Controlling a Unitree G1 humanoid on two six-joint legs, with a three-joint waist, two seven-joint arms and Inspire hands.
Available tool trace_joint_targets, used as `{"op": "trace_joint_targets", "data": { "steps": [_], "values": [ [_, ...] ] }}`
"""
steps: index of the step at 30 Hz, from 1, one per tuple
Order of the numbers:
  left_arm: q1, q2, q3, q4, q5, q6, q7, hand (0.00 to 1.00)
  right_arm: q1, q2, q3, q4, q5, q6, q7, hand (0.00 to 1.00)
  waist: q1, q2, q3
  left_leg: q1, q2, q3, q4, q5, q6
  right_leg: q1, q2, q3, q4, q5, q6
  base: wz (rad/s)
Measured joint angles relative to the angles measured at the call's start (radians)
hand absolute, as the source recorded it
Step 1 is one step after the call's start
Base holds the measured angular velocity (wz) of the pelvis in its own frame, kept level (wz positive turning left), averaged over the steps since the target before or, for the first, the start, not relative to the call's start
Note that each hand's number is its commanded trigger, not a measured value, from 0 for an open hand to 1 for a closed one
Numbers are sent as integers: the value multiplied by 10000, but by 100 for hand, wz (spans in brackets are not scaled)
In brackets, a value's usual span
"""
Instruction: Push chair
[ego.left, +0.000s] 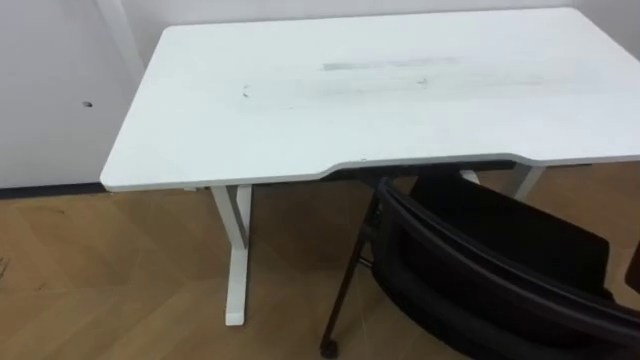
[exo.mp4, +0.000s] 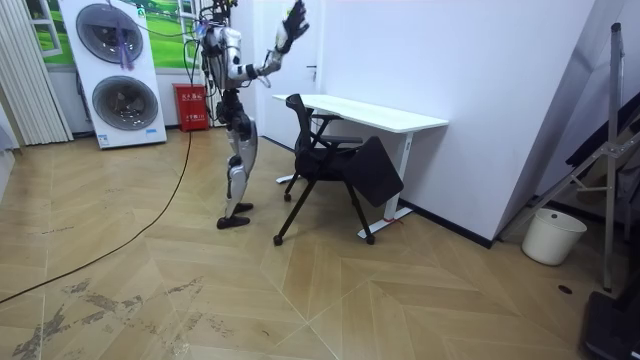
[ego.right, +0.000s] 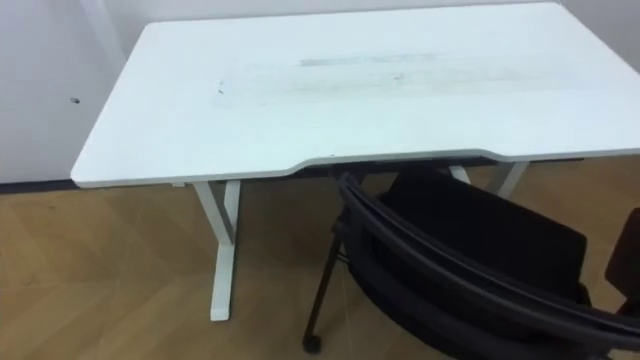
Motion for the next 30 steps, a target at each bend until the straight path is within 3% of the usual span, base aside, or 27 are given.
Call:
{"op": "trace_joint_targets", "data": {
  "steps": [1,2,4,7,9,13,18,22,24,30],
  "values": [
    [298,-328,-102,464,-270,76,49,0,385,496,50,293,307,51,-90,0,1,16,9,-41,2,-2,61,-20,28,-16,0,2,13,-6,10,0],
    [415,-452,-209,719,-517,127,107,0,549,740,144,501,534,105,-171,0,17,20,10,-59,3,-3,84,-23,33,-20,0,26,16,-9,15,0],
    [625,-944,-698,1771,-1562,397,212,0,1085,1638,836,1358,2036,415,-224,0,130,22,17,-160,7,-20,110,-22,39,-161,25,264,67,-15,25,-13],
    [989,-1554,-1482,3262,-2172,588,85,0,1221,2503,1695,3258,3424,703,238,0,149,39,5,-291,-1,-38,122,7,40,-279,70,512,14,-14,22,-15],
    [1277,-1798,-2065,4083,-2713,669,-133,0,1220,2795,2048,4525,4591,821,620,0,118,56,8,-303,-25,-44,108,40,7,-332,31,489,-35,-20,11,-11],
    [1578,-2189,-3215,6519,-3267,819,-1275,0,1134,2866,2401,7830,5818,1050,1864,0,35,47,-20,-300,-170,-215,36,181,-55,-315,-107,447,-181,-98,-127,-2],
    [1483,-2224,-3675,8881,-3370,1336,-2716,0,649,2870,2812,10797,6482,1378,3503,0,-239,24,-27,-288,-190,-218,3,143,-2,-258,-97,482,-311,-114,-119,-1],
    [1080,-2210,-3784,9909,-3343,1555,-3821,0,286,2878,3645,11854,6433,1945,5035,0,-204,36,-18,-279,-202,-204,-44,125,25,-278,-45,510,-334,-115,-115,-1],
    [867,-2201,-3870,10393,-3328,1602,-4201,0,-25,2865,3921,12196,6399,1983,5516,0,-163,41,-16,-282,-203,-211,-44,122,28,-280,-36,521,-330,-114,-116,2],
    [478,-2233,-5172,11245,-3128,1887,-5179,0,-900,2854,5112,12470,6030,2212,6994,0,-171,43,-11,-275,-196,-294,-71,123,26,-273,6,487,-319,-100,-137,1]
  ]
}}
